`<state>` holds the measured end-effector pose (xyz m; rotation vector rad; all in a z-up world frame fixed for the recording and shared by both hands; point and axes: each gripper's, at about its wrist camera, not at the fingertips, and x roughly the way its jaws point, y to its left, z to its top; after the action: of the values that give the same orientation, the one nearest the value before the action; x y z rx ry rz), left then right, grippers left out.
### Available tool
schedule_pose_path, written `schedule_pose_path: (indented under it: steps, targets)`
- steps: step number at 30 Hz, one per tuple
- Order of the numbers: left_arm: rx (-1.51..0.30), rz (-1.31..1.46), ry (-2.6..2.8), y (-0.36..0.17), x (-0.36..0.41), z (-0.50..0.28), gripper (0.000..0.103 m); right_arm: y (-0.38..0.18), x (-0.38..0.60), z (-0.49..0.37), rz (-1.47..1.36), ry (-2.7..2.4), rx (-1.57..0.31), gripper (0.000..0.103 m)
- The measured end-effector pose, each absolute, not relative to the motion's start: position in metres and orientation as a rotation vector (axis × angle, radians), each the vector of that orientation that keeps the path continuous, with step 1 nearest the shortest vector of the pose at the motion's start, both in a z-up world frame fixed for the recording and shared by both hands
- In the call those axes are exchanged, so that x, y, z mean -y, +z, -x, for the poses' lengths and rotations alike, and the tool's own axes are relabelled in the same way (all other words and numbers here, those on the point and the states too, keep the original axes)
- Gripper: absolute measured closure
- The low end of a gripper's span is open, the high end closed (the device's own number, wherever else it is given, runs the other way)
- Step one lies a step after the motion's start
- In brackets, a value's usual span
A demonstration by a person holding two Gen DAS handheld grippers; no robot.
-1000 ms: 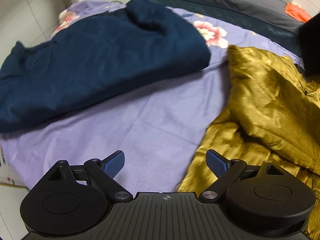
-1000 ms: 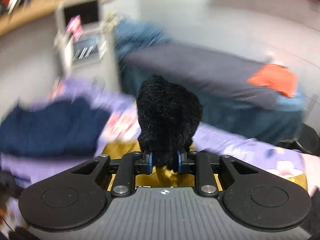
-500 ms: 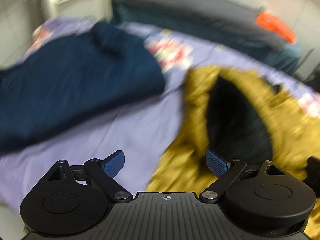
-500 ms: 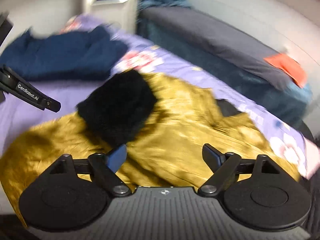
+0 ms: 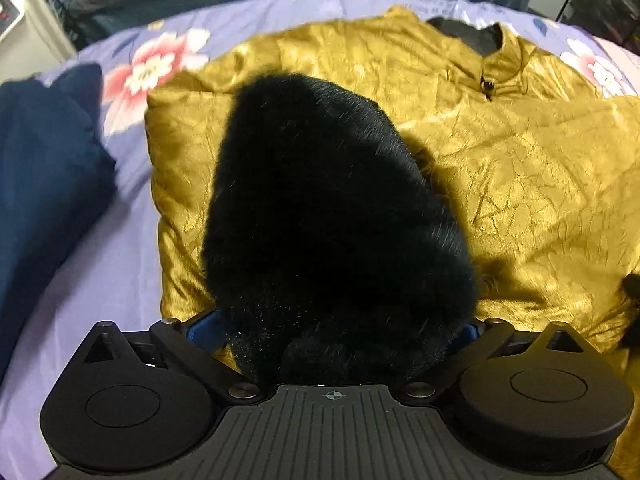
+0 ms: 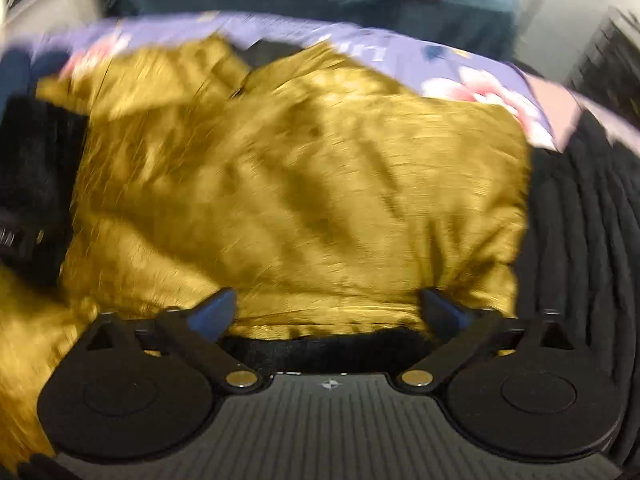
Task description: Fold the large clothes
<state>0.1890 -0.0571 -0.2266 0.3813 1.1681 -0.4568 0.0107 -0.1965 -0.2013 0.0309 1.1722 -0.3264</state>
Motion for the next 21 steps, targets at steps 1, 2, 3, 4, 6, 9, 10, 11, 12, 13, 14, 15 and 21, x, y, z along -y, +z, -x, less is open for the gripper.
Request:
schedule_pose_path:
  steps: [1, 2, 3, 4, 6, 9, 10, 11, 12, 13, 14, 15, 21]
  targets:
    - [-1.166, -0.372, -0.462, -0.227, 0.057, -0.19, 0.0, -0.206, 0.192, -0.015, 0.004, -0.333, -1.186, 0.0]
    - [-1.176, -0.352, -0.464, -0.228, 0.056, -0.193, 0.0, -0.21, 0.191, -0.02, 0.014, -0.344, -1.197, 0.0]
    - [-1.187, -0.328, -0.466, -0.23, 0.055, -0.197, 0.0, -0.213, 0.19, -0.022, 0.012, -0.357, -1.208, 0.0]
    - [-1.191, -0.306, -0.469, -0.231, 0.054, -0.2, 0.0, -0.216, 0.192, -0.026, 0.011, -0.365, -1.221, 0.0]
    - [-1.183, -0.278, -0.474, -0.233, 0.051, -0.204, 0.0, -0.221, 0.191, -0.034, 0.027, -0.377, -1.251, 0.0]
    - [-1.138, -0.276, -0.457, -0.234, 0.052, -0.196, 0.0, -0.227, 0.186, -0.046, 0.066, -0.417, -1.296, 0.0]
    - [-1.115, -0.276, -0.451, -0.235, 0.053, -0.193, 0.0, -0.23, 0.183, -0.052, 0.086, -0.429, -1.309, 0.0]
    - [-1.091, -0.282, -0.449, -0.236, 0.055, -0.19, 0.0, -0.23, 0.18, -0.055, 0.104, -0.44, -1.318, 0.0]
    - [-1.072, -0.29, -0.452, -0.238, 0.056, -0.19, 0.0, -0.232, 0.178, -0.058, 0.117, -0.449, -1.323, 0.0]
    - [-1.056, -0.295, -0.456, -0.238, 0.056, -0.188, 0.0, -0.232, 0.177, -0.06, 0.123, -0.461, -1.328, 0.0]
    - [-1.047, -0.29, -0.459, -0.238, 0.054, -0.188, 0.0, -0.232, 0.176, -0.061, 0.121, -0.475, -1.328, 0.0]
    - [-1.038, -0.283, -0.464, -0.238, 0.053, -0.187, 0.0, -0.232, 0.176, -0.06, 0.115, -0.489, -1.321, 0.0]
    - [-0.975, -0.269, -0.537, -0.23, 0.037, -0.181, 0.0, -0.228, 0.168, -0.034, 0.124, -0.491, -1.154, 0.0]
